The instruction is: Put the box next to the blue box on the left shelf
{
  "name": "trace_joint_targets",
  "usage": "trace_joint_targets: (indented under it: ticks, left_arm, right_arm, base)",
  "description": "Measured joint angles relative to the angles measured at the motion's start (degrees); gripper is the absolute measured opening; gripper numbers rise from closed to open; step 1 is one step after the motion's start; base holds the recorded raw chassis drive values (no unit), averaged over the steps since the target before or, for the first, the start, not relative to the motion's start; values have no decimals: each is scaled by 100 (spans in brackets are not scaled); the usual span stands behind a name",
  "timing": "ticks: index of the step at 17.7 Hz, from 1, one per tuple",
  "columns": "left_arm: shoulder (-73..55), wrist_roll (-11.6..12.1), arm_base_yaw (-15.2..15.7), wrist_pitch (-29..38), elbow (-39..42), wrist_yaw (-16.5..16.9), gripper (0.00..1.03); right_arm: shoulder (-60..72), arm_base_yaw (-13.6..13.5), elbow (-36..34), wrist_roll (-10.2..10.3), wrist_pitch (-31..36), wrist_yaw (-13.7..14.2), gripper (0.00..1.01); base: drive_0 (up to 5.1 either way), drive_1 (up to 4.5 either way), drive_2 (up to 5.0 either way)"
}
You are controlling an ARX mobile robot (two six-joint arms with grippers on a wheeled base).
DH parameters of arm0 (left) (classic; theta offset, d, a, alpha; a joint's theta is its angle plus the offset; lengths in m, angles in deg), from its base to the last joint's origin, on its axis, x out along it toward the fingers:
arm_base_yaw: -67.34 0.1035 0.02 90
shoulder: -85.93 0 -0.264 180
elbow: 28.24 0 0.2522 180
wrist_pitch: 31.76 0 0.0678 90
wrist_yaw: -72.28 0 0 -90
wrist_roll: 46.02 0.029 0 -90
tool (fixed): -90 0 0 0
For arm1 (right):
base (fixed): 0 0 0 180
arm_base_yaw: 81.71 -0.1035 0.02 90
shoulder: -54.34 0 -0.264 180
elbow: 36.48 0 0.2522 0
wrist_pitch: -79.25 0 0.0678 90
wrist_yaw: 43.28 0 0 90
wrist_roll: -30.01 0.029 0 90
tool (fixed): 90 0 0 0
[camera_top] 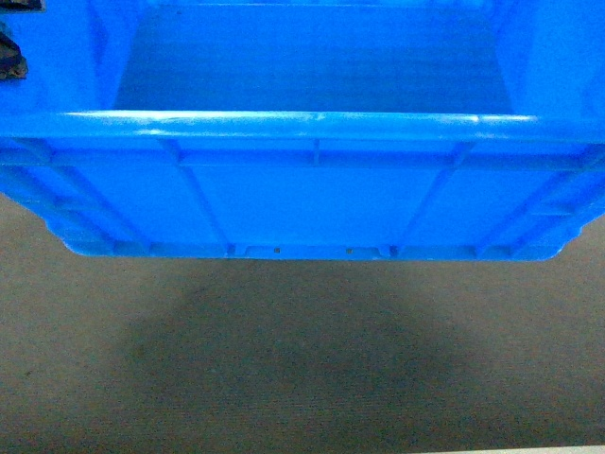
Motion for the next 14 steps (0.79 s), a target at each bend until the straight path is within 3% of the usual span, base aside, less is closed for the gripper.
trace_joint_targets:
  ticks: [14]
  left_arm:
    - [0,0,-17,4,0,-4,6]
  right_arm:
    - [0,9,0,-4,0,4,7]
  base:
    - [-164,-164,-164]
